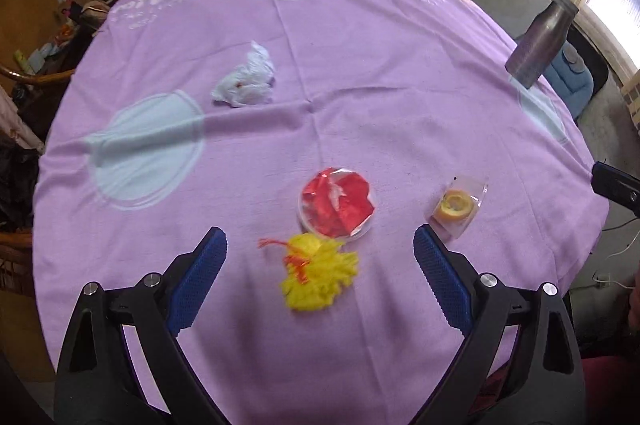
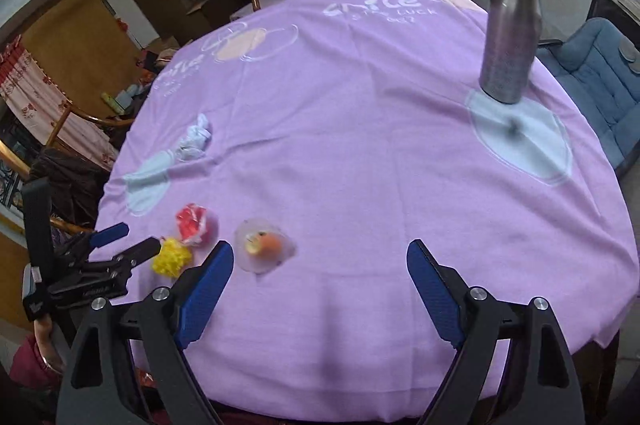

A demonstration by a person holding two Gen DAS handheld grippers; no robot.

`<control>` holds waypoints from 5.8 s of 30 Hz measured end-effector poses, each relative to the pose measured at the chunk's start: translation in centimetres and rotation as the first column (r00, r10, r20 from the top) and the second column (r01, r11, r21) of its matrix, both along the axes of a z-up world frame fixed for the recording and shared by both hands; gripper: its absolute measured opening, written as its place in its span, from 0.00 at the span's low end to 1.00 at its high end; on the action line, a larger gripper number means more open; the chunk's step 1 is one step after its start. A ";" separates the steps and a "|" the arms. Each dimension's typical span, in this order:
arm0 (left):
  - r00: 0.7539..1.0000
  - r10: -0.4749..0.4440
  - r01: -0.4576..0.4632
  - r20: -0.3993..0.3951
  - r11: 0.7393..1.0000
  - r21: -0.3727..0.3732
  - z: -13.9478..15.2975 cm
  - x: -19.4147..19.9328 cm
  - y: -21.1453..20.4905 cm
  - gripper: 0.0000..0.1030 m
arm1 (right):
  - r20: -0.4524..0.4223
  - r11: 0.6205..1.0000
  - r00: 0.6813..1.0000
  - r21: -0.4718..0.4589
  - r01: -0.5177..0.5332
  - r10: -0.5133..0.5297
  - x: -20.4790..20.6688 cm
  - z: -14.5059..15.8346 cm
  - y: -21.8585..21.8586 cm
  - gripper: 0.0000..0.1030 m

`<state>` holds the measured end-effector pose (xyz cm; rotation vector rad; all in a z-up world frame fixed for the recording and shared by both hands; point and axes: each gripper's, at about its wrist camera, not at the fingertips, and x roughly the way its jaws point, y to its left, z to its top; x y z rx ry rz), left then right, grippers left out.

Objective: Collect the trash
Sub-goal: 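Grasp the clear ball of red paper with the left tool, then grasp the clear plastic cup with orange with the right tool, then carry the ball and cup to the red basket with both tools, then open both tools over the basket to drop ball and cup, then bring both tools back over the table toward the yellow tassel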

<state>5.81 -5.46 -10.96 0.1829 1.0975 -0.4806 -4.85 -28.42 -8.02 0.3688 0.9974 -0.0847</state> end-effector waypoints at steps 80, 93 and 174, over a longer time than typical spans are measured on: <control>0.825 0.460 -0.457 0.329 0.885 -0.091 13.5 -9.6 22.1 0.54 | 0.224 0.854 0.830 -0.023 -0.520 0.511 7.1 7.5 21.2 0.54; 0.625 0.735 -0.741 0.261 0.664 -0.095 10.5 -19.5 37.1 0.54 | 0.185 0.648 0.630 -0.054 -0.759 0.754 6.3 8.6 38.0 0.54; 0.697 0.712 -0.714 0.078 0.700 -0.009 4.8 -19.9 42.3 0.82 | 0.132 0.677 0.673 0.012 -0.736 0.728 2.0 6.9 42.0 0.71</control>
